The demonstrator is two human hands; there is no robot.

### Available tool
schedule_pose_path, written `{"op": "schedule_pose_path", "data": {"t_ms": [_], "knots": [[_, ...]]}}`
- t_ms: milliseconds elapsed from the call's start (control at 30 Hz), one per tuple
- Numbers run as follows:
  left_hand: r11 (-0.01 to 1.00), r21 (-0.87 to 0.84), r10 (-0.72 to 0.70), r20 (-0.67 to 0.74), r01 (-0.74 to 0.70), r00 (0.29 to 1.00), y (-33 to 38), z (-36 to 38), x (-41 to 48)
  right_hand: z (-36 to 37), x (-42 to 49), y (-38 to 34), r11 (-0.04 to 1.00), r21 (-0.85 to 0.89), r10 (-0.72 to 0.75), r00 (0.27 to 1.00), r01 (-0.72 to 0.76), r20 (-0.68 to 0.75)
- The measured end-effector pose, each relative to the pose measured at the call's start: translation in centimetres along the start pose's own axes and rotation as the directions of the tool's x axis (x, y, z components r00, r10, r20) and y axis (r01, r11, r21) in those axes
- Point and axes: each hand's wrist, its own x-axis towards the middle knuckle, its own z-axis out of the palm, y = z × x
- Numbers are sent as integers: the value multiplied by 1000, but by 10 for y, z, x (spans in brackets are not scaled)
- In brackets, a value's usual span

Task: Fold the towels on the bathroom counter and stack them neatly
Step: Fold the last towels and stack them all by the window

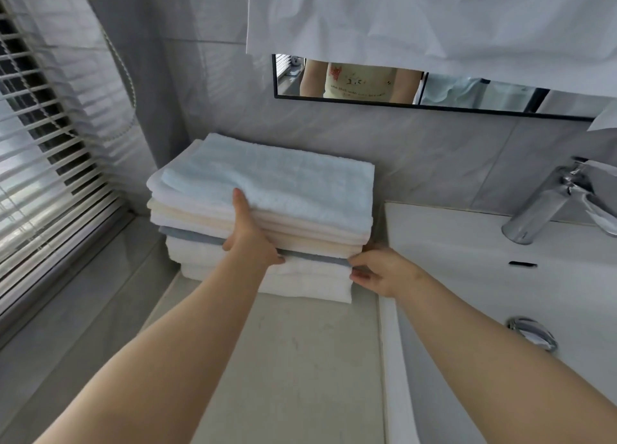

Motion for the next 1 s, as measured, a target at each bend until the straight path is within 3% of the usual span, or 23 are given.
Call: {"op": "schedule_pose_path", "data": {"t_ms": [100, 200, 333, 400, 533, 633, 700, 733, 767, 800, 833, 867, 900, 933, 967, 1000], "knots": [[1000, 8, 18, 17, -19, 1000, -3, -1, 0, 0, 3, -1, 992, -39, -118, 993, 117, -17], [999, 34, 16, 15, -17, 1000, -3, -2, -1, -1, 19, 3, 966, -160, -223, 966, 201, -130], [998, 63, 19, 29, -21, 999, -5, -8, -4, 11, 30, 25, 964, -216, -213, 937, 155, -277], [996, 91, 18, 59, -24, 998, -5, -14, -6, 16, 30, 28, 969, -161, -225, 933, 186, -280], [989, 146, 1, 112, -17, 994, -4, -25, -10, 15, 17, 19, 903, -162, -421, 896, 398, -143], [976, 216, -33, 157, -2, 987, 0, -27, -20, 6, 14, 10, 903, -126, -426, 893, 411, -144], [955, 295, 3, 85, -28, 996, 6, -29, -25, 2, 14, 7, 908, -159, -414, 884, 387, -215], [925, 366, 107, -2, -99, 994, 7, -30, -25, 2, 11, 7, 908, -168, -415, 879, 383, -235], [853, 470, 295, -77, -226, 952, 7, -32, -26, 4, 8, 8, 904, -170, -426, 866, 393, -262], [714, 573, 537, -82, -401, 840, 6, -34, -28, 7, 3, 10, 890, -152, -456, 840, 430, -295], [481, 657, 753, 30, -581, 657, 4, -36, -30, 11, -5, 12, 865, -97, -497, 809, 493, -313], [156, 700, 871, 235, -697, 431, 2, -37, -31, 15, -10, 12, 821, -37, -552, 775, 570, -307], [-188, 683, 845, 478, -706, 237, 1, -37, -31, 19, -15, 11, 763, -2, -622, 732, 647, -276], [-481, 607, 710, 693, -632, 126, 2, -34, -28, 21, -17, 10, 712, -42, -689, 687, 700, -231], [-681, 511, 541, 834, -524, 110, 5, -30, -24, 24, -18, 8, 666, -136, -744, 644, 733, -177], [-797, 427, 396, 904, -427, 163, 9, -24, -19, 24, -17, 6, 618, -270, -782, 611, 738, -122]]}}
